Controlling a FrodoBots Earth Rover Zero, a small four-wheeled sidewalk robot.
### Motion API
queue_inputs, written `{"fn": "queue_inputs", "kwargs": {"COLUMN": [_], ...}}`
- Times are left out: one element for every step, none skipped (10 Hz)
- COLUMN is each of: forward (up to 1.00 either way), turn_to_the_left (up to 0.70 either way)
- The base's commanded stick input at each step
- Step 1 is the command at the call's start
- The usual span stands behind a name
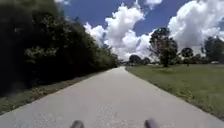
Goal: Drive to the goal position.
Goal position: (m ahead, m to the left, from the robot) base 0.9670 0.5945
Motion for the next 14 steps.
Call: {"fn": "queue_inputs", "kwargs": {"forward": [0.5, 0.5, 0.5, 0.5, 0.5, 0.5, 0.5, 0.5, 0.5, 0.5, 0.5, 0.5, 0.5, 0.5], "turn_to_the_left": [0.0, 0.0, 0.0, 0.0, 0.0, 0.0, 0.0, 0.0, 0.0, 0.0, 0.0, 0.0, 0.0, 0.0]}}
